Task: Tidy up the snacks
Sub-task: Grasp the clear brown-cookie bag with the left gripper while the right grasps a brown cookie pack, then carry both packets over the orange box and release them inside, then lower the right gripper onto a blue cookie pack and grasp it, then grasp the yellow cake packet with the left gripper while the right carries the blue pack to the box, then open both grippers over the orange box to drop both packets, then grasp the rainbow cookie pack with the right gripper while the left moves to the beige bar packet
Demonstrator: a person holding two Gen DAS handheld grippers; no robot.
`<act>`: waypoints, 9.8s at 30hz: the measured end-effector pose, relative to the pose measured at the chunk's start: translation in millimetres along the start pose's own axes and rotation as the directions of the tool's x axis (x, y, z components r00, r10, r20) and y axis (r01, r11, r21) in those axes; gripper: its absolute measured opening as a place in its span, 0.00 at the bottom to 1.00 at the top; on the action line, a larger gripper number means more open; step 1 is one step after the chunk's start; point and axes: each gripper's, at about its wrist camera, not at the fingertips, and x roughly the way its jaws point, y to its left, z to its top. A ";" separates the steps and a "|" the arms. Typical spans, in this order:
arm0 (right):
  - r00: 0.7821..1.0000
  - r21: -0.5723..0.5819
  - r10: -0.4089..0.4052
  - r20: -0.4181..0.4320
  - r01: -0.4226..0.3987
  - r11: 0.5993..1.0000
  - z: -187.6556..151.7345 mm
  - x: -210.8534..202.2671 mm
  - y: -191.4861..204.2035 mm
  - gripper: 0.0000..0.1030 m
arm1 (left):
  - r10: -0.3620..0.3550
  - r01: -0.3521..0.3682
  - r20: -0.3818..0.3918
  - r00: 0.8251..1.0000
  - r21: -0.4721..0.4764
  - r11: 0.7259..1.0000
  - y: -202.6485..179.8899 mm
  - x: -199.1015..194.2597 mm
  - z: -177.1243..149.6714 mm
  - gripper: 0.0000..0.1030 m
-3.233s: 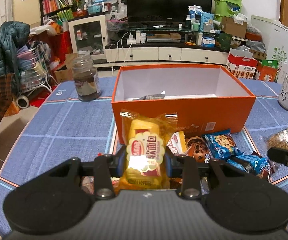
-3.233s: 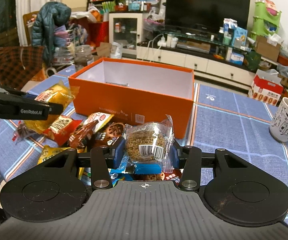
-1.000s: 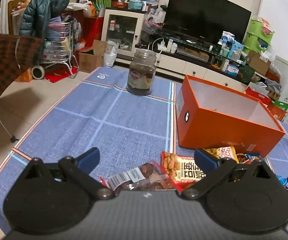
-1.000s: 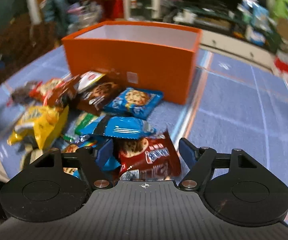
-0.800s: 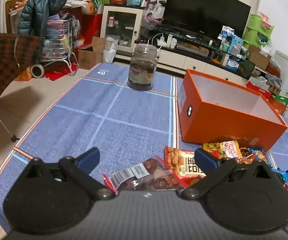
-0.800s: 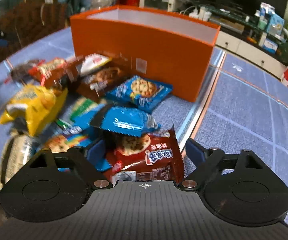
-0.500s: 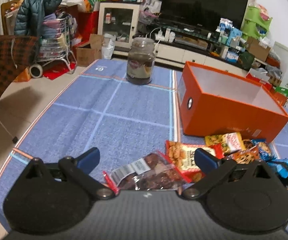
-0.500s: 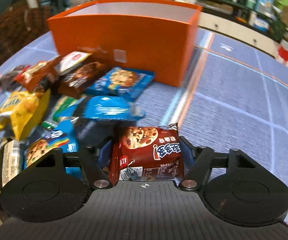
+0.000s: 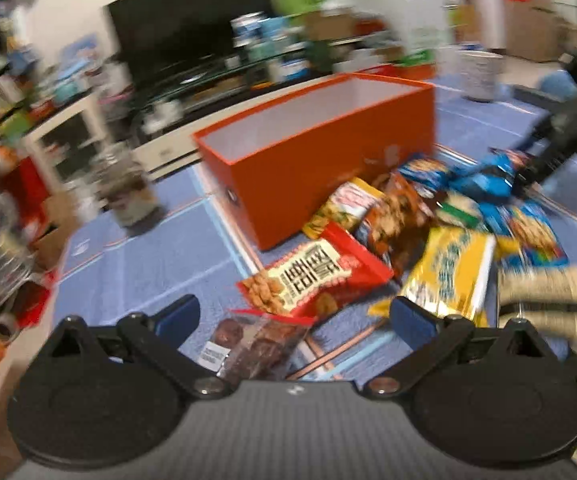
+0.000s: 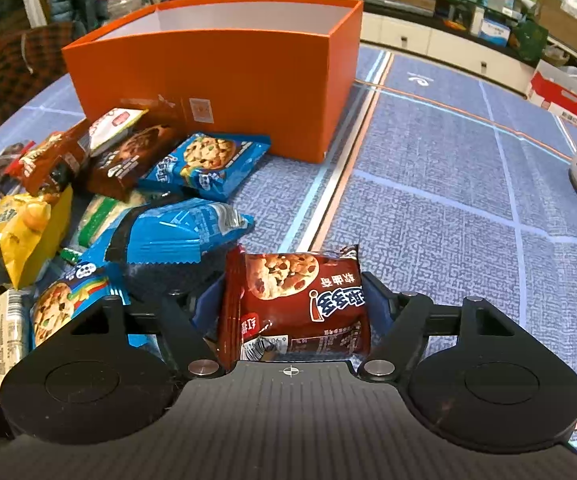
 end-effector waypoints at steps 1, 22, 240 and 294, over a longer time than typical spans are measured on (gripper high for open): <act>1.000 -0.002 0.002 -0.001 -0.002 1.000 -0.2 -0.4 0.1 0.61 | -0.040 0.039 -0.019 0.999 -0.038 0.999 13.0 5.5 -6.3 0.97; 1.000 0.024 -0.021 -0.002 0.021 0.999 1.1 -3.5 1.0 0.40 | -0.044 -0.009 -0.215 0.976 -0.243 0.970 16.4 41.8 -14.0 0.54; 0.948 0.109 -0.061 0.312 0.028 0.994 116.7 -80.2 38.3 0.64 | 0.305 -0.293 -0.052 0.951 -0.466 0.835 -5.4 47.1 147.6 0.89; 0.999 0.150 -0.025 0.032 0.020 0.989 -30.8 -26.2 39.3 0.48 | 0.298 -0.501 -0.407 0.863 -0.628 0.595 -192.3 54.4 33.9 0.97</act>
